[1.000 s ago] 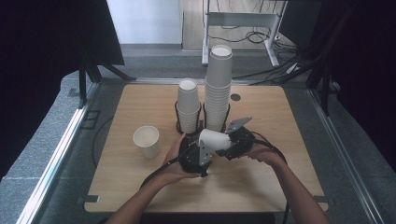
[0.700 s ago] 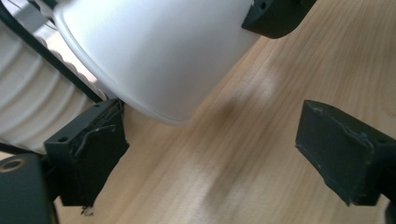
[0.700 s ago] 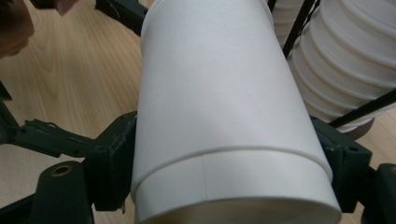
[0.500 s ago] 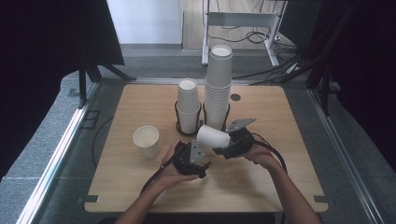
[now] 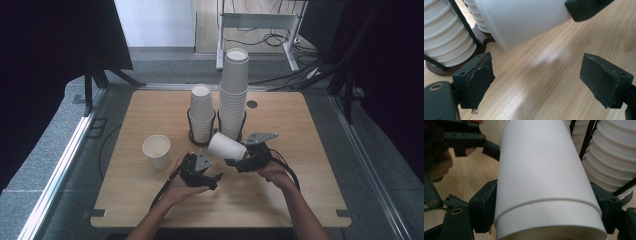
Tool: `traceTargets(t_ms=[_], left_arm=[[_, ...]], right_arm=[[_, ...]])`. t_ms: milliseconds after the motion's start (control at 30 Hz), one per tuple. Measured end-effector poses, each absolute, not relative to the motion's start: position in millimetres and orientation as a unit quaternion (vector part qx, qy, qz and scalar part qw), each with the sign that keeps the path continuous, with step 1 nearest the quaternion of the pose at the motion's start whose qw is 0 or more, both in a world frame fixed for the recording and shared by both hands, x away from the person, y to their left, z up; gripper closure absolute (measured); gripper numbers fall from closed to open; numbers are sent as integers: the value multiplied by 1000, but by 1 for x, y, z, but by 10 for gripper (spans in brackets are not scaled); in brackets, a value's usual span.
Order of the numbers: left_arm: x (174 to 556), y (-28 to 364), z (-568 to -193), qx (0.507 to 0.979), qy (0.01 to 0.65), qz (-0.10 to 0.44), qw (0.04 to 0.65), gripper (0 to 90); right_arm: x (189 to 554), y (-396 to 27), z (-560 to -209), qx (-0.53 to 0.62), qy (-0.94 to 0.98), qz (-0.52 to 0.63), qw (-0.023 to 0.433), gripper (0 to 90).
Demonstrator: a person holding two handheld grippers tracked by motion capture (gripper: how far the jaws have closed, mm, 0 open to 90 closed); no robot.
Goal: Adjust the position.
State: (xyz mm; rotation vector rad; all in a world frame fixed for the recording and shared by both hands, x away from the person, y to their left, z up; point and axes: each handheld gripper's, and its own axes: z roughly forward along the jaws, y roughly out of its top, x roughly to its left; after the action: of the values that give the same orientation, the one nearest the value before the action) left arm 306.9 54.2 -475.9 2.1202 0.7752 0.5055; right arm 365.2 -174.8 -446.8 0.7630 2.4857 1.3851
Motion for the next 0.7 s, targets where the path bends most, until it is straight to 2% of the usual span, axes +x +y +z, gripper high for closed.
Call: traceTargets(t_ms=[700], left_arm=[[314,65,-482,815,356,152,431,122]], right_arm=[[344,-191,-457,293,786,526,138,209]])
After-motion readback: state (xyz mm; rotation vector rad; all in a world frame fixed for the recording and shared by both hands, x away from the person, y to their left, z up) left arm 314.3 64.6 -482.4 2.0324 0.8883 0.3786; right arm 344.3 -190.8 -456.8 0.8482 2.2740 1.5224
